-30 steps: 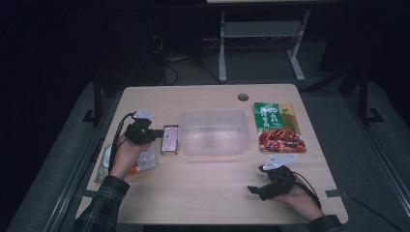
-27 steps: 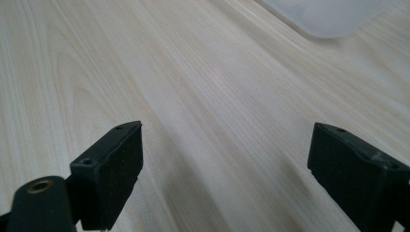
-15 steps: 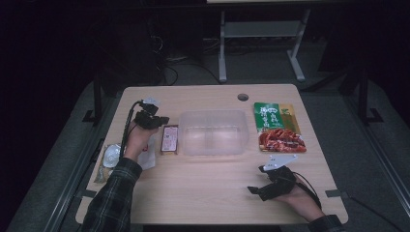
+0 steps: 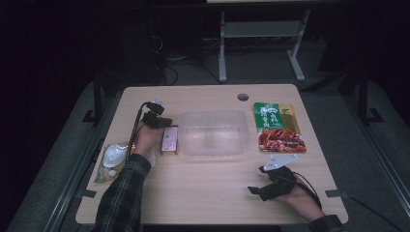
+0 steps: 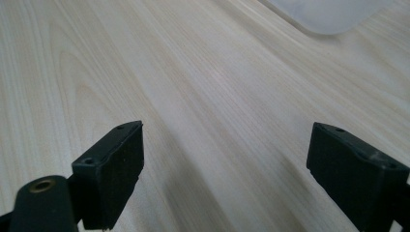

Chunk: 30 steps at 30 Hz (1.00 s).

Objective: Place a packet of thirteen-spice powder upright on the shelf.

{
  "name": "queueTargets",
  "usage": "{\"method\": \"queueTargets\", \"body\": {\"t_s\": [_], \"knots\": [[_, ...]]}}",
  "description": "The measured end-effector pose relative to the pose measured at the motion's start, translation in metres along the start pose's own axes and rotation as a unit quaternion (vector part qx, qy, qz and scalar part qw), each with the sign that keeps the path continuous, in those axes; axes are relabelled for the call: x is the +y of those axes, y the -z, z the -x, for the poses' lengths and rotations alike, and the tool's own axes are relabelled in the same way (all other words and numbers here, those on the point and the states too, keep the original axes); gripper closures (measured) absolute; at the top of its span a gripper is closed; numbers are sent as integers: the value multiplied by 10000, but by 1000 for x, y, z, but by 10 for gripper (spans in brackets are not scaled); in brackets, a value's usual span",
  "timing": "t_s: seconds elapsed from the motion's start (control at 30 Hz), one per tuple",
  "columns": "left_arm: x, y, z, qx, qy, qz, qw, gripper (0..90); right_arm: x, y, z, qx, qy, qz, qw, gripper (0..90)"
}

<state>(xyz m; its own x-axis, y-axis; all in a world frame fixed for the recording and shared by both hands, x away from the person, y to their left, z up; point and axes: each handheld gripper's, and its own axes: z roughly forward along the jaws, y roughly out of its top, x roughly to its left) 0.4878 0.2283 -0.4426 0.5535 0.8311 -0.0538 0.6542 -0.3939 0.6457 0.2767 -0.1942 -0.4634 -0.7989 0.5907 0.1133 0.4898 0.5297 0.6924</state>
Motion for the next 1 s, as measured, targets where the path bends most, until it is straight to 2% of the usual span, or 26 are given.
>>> {"method": "queueTargets", "body": {"t_s": [0.13,0.2,0.33,0.5,0.53,0.73,0.83,0.93,1.0], "knots": [[-1,-1,-1,-27,51,-34,10000,900,0,0,0,8,-47,-14,10000,130],[-1,0,-1,-52,-13,-117,9999,900,0,0,0,6,-56,-7,10000,131],[-1,2,5,-180,2,-280,9994,900,0,0,0,-11,-59,-11,10000,131],[0,4,16,-222,-98,-452,9987,900,0,0,0,-15,-60,-31,10000,133],[0,5,17,-202,-169,-488,9985,900,0,0,0,-13,-57,-30,10000,132],[-6,12,21,-216,-157,-557,9981,900,0,1,0,-21,-48,-25,10000,133],[-10,17,24,-231,-84,-583,9980,900,0,1,0,-21,-44,-29,10000,133],[-14,22,29,-255,-64,-531,9982,900,0,0,0,-22,-47,-41,10000,134],[-17,25,32,-270,-127,-546,9981,900,0,0,0,-10,-53,-39,10000,134]]}}
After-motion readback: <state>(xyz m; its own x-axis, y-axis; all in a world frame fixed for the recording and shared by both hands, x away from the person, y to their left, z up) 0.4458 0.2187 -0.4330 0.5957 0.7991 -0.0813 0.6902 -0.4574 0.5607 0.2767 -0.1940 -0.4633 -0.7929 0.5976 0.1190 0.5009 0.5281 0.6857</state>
